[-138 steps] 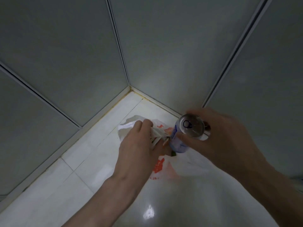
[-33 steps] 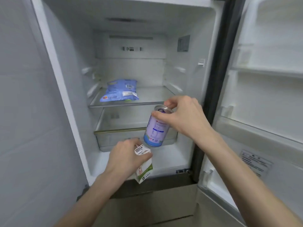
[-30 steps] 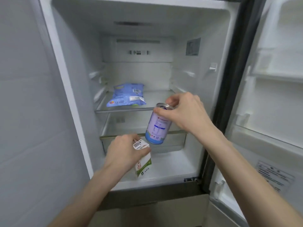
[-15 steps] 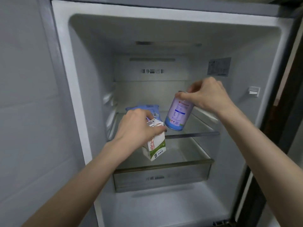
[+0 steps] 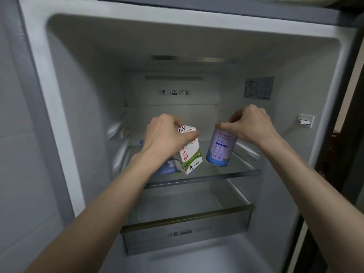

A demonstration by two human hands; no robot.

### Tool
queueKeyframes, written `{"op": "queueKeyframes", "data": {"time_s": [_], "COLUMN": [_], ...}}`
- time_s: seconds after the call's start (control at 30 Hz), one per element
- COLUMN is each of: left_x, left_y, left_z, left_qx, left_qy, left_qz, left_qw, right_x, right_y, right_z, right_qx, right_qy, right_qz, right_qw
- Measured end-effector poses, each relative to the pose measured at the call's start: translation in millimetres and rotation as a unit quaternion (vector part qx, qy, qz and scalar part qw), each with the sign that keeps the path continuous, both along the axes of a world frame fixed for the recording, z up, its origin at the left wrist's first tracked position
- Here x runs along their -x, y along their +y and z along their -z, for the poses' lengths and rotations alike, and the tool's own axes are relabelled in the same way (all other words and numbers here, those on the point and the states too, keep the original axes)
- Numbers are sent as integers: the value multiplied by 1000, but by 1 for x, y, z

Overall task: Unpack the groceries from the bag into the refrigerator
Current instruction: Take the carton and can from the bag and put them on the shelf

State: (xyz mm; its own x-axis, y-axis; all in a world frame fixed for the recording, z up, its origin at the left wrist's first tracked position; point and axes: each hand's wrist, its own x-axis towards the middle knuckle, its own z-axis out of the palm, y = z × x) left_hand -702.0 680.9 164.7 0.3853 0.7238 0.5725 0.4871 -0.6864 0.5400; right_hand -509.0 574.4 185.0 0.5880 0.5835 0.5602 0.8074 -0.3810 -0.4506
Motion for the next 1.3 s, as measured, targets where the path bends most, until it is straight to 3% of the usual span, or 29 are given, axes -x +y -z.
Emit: {"op": "queueKeyframes", "data": {"time_s": [0.43,1.3], "left_x": [-48,-100], "left_y": [9,30], "left_z": [5,17], "left_qx": [-3,11], "left_qy": [4,90], "left_qz": [43,84], "left_qw": [999,992], "right_x": [-30,-34], "right_y": [12,21], "right_z": [19,38], "right_qx": [19,26], "right_qy": [-1,-26], "right_qz": [64,75], "right_qw": [998,996]}}
